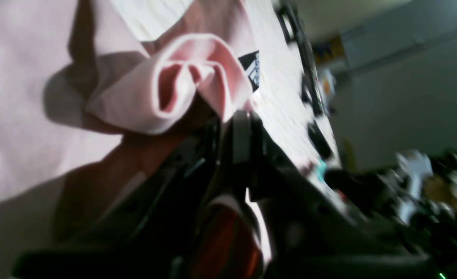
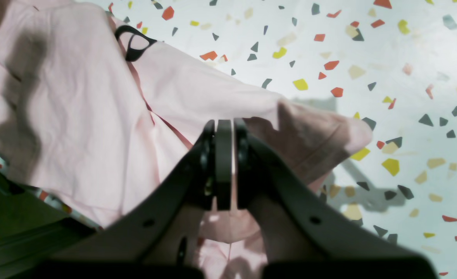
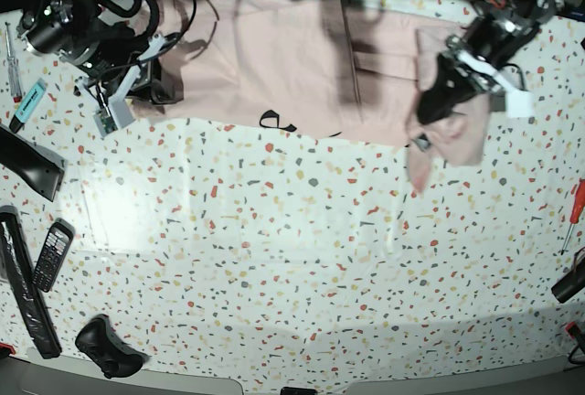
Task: Fold the T-shirt properly
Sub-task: 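Fold the strip end with the left gripper toward the right gripper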
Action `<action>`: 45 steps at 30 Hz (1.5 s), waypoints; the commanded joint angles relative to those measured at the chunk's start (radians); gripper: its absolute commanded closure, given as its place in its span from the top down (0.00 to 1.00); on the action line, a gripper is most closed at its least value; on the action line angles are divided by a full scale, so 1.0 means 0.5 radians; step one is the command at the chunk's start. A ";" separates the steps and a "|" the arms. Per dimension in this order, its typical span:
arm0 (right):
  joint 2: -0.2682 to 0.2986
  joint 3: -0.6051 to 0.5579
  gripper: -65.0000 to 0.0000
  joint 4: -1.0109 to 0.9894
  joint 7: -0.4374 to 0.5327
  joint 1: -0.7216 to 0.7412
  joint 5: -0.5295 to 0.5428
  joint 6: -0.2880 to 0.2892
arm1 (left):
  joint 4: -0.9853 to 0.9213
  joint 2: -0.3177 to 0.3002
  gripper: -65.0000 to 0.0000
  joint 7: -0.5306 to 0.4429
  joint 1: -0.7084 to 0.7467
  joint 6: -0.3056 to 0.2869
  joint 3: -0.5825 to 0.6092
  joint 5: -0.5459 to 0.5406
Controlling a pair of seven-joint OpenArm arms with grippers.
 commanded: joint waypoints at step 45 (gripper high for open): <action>0.153 0.018 0.52 -0.085 -0.388 0.000 0.031 0.010 | 0.317 -0.317 0.45 -0.424 -0.162 -0.016 -0.210 1.124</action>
